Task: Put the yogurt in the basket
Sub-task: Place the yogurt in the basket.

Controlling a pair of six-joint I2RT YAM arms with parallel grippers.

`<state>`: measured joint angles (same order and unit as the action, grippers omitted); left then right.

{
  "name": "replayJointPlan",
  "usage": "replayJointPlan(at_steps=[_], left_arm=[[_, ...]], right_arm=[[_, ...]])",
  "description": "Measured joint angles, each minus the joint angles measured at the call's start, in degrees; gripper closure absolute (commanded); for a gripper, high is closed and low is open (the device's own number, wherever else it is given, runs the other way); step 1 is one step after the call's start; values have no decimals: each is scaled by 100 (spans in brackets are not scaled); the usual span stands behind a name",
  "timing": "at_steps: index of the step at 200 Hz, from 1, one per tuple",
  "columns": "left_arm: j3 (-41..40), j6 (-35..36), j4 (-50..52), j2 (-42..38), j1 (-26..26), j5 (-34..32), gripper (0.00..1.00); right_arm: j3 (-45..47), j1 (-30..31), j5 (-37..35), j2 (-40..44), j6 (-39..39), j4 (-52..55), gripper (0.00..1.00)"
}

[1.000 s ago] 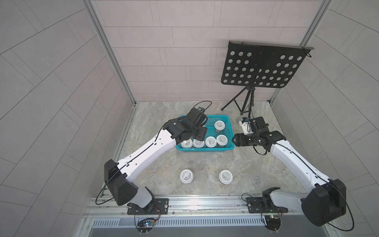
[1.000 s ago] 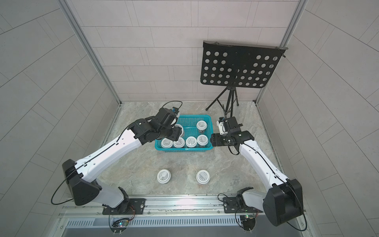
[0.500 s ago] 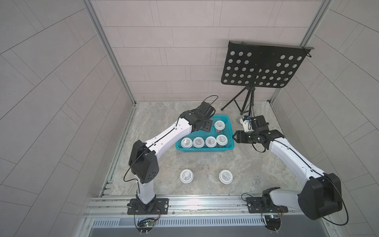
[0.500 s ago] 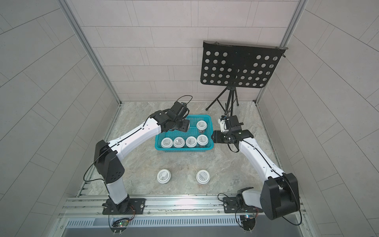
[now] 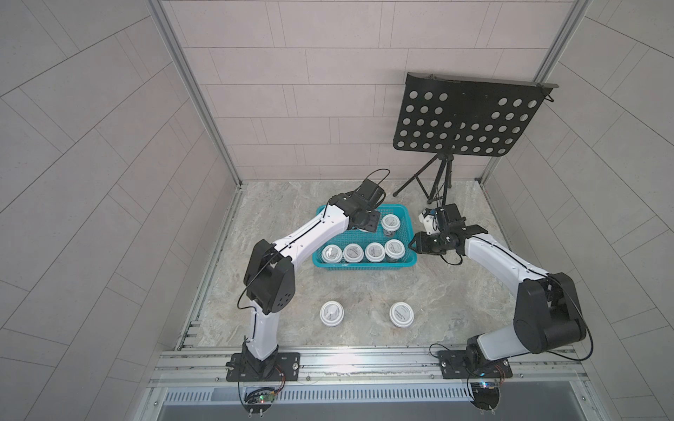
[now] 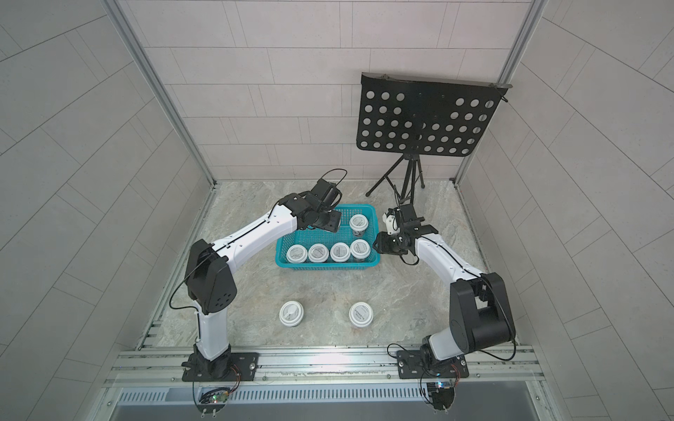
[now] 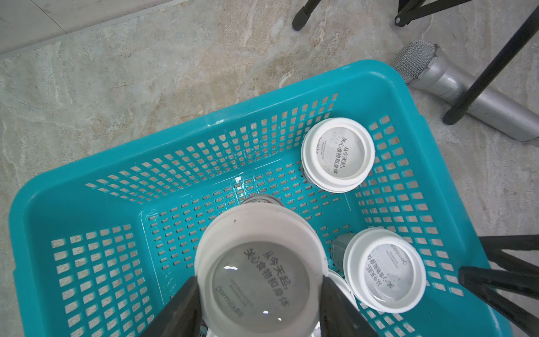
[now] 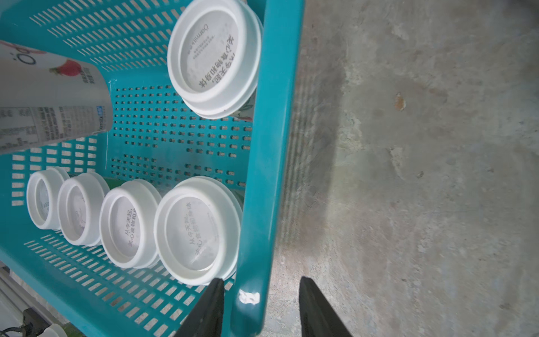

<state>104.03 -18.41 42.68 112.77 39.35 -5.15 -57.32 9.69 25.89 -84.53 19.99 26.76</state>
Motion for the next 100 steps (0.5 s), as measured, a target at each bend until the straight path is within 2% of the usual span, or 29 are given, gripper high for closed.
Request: replayJointPlan(at_steps=[37, 100], left_arm=[[234, 4, 4, 354, -74, 101, 37], [678, 57, 15, 896, -114, 149, 37]], right_arm=[[2, 0, 94, 0, 48, -44, 63], [52, 0, 240, 0, 52, -76, 64]])
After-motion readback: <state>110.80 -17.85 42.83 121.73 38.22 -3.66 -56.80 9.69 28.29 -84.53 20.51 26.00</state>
